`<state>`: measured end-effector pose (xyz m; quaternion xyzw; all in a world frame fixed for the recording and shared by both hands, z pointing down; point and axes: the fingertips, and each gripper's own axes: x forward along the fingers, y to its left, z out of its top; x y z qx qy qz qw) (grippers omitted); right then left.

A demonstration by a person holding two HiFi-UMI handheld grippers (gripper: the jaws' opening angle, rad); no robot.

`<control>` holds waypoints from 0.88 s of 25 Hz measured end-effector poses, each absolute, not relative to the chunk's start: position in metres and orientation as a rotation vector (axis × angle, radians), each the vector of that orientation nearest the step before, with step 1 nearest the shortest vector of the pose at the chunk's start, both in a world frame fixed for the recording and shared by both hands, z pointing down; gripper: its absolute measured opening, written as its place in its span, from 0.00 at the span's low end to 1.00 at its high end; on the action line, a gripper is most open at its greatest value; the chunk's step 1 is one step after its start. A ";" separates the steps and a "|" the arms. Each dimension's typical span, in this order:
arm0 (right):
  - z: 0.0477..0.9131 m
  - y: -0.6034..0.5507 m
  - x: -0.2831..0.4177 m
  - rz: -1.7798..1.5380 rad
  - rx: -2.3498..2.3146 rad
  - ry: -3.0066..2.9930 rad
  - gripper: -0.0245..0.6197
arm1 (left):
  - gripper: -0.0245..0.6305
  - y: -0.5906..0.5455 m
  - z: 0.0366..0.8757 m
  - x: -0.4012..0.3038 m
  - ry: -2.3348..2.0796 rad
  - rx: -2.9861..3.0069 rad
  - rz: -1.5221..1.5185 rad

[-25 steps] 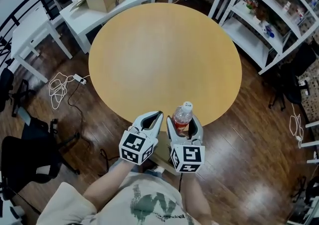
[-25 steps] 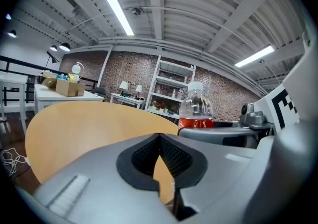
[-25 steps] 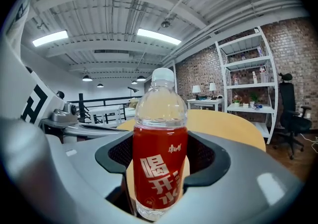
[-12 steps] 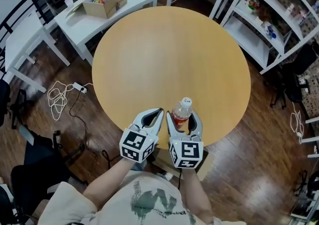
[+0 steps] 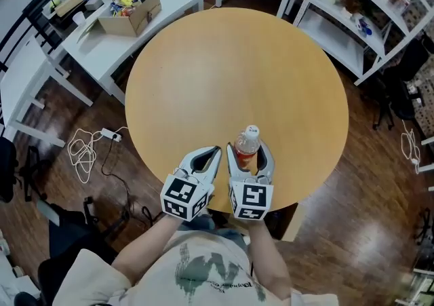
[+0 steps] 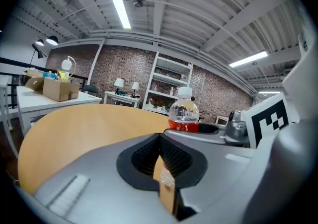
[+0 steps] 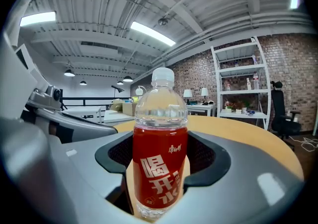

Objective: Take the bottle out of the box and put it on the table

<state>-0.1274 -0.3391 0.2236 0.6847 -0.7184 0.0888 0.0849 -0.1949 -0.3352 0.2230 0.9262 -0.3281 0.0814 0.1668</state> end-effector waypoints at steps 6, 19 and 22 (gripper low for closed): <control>0.235 -0.344 -0.130 0.256 2.077 -2.117 0.52 | 0.03 -0.349 0.227 -0.196 -0.894 2.645 0.254; 0.230 -0.322 -0.134 0.189 2.060 -2.093 0.53 | 0.03 -0.341 0.228 -0.183 -0.841 2.650 0.242; 0.231 -0.320 -0.137 0.182 2.051 -2.092 0.53 | 0.03 -0.340 0.229 -0.185 -0.845 2.644 0.236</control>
